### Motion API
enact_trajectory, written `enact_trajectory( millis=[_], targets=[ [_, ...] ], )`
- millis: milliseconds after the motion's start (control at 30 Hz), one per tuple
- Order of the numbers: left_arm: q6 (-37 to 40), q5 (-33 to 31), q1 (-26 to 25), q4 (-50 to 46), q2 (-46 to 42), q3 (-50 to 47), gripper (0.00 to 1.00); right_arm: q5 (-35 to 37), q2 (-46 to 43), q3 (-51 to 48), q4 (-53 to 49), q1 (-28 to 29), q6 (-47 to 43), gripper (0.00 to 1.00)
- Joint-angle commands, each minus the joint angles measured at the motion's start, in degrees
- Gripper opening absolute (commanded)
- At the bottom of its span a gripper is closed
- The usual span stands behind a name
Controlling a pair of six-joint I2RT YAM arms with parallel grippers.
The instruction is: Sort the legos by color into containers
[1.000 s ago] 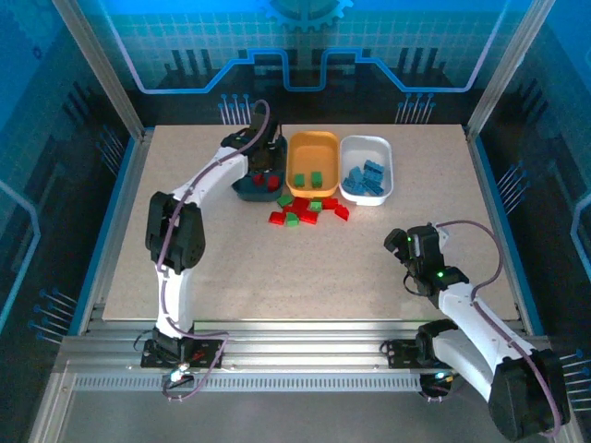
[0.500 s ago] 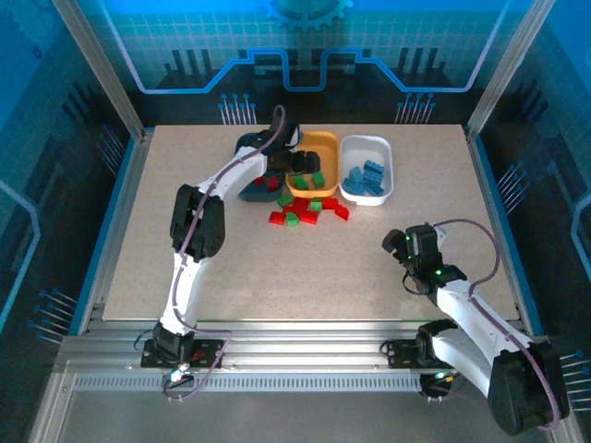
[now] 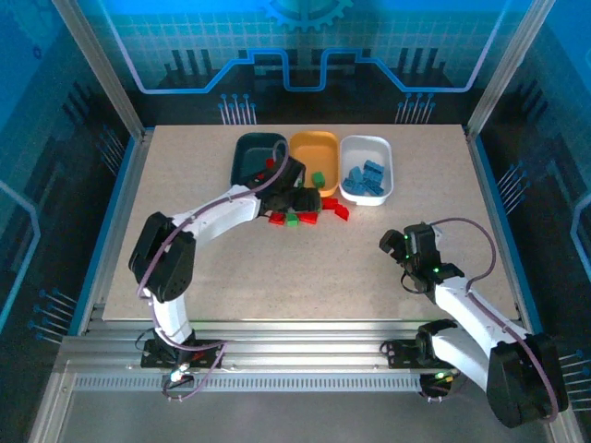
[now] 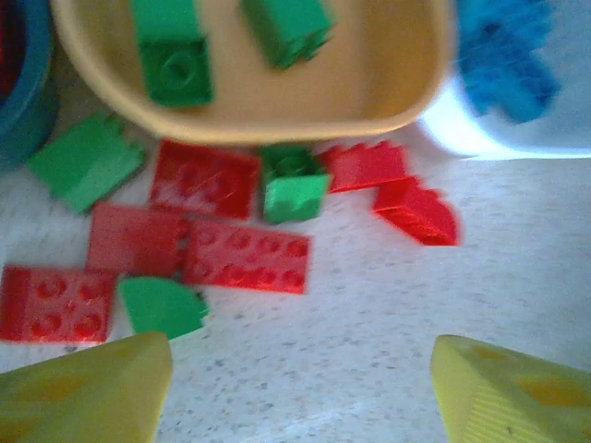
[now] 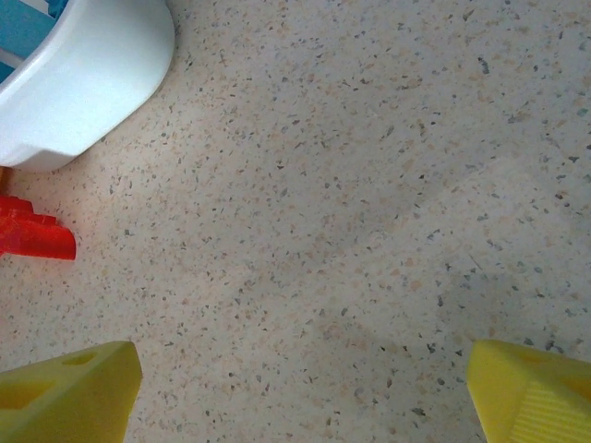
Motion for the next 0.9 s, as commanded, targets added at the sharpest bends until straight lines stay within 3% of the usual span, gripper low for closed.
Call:
enact_trajectory(
  millis=[0,333,533,667,767,867],
  targets=[
    [-3.2,-3.2,0.3,0.9,3.7,-1.4,0.70,0.0,0.2,0.8,0.8,-0.6,0.2,0.92],
    [-2.2,-9.1,0.2,-4.9,13.7,5.5,0.58,0.9,-2.6,0.5,-0.3,-0.6,-0.2,0.92],
    [-1.8,-10.2,-0.2,-5.2,12.7,4.7,0.46,0.1,-1.7,0.6,0.0,-0.6,0.0,0.92],
    [-0.6,-9.8,-0.7,-5.6,12.0,4.1,0.47,-0.5,-1.5,0.9,0.2,-0.6,0.0,0.92],
    [0.9,-9.7,-1.8,-6.0,11.9,4.0,0.58,-0.4,-1.9,0.8,-0.1,-0.6,0.0,0.92],
    [2.3,-11.3,-3.5,-7.3,12.2,4.3,0.59,-0.3,-2.3,0.7,-0.1,-0.6,0.0,0.92]
  ],
)
